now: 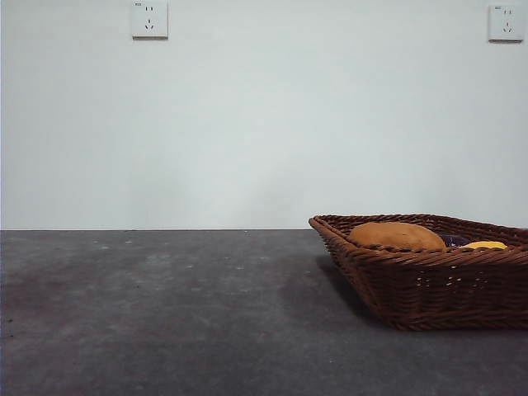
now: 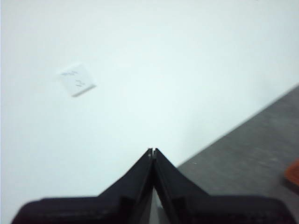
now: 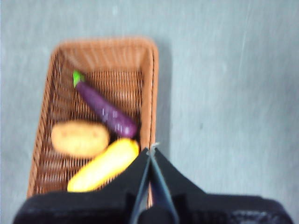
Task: Help me put the vegetables on the table into the basket
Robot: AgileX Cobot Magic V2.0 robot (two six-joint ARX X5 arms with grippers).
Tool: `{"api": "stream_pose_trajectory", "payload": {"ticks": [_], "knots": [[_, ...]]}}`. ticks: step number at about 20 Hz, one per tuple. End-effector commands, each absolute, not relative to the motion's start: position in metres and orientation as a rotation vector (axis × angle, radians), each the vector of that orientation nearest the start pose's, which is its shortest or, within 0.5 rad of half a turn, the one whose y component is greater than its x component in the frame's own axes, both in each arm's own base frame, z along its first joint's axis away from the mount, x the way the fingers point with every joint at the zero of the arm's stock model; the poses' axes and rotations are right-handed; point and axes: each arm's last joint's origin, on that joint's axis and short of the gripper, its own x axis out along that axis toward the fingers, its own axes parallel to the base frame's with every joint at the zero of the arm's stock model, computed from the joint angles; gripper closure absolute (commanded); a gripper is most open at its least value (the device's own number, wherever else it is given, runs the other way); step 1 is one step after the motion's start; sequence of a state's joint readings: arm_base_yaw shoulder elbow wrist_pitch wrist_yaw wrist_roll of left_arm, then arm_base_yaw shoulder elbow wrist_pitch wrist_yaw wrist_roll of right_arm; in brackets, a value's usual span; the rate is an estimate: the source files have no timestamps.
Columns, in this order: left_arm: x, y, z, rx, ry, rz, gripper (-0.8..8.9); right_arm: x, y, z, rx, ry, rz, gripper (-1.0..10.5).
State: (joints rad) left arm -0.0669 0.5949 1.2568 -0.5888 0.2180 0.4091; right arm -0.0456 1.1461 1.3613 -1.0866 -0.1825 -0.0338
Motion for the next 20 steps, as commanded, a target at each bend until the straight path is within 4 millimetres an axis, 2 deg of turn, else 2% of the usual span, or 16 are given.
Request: {"api": "stream_pose_trajectory", "payload": {"ticks": [1, 8, 11, 13, 15, 18, 20], "knots": [[0.060, -0.008, 0.408, 0.409, -0.092, -0.233, 8.17, 0.204, -0.004, 0.383, 0.066, 0.829, 0.141, 9.5], [0.083, -0.004, 0.255, 0.162, -0.026, -0.180, 8.17, 0.204, -0.004, 0.384, 0.065, 0.818, 0.141, 9.5], [0.091, -0.003, 0.202, 0.079, 0.026, -0.171, 8.17, 0.204, -0.004, 0.384, 0.065, 0.818, 0.141, 9.5], [0.093, -0.002, 0.179, 0.036, 0.074, -0.171, 8.17, 0.204, -0.004, 0.384, 0.065, 0.818, 0.141, 9.5], [0.095, -0.002, 0.164, 0.002, 0.106, -0.170, 8.17, 0.204, -0.004, 0.384, 0.065, 0.818, 0.141, 9.5], [0.096, -0.002, 0.151, -0.042, 0.158, -0.168, 8.17, 0.204, -0.004, 0.384, 0.065, 0.818, 0.141, 9.5], [0.096, -0.002, 0.151, -0.041, 0.156, -0.169, 8.17, 0.204, -0.004, 0.384, 0.065, 0.818, 0.141, 9.5]]}}
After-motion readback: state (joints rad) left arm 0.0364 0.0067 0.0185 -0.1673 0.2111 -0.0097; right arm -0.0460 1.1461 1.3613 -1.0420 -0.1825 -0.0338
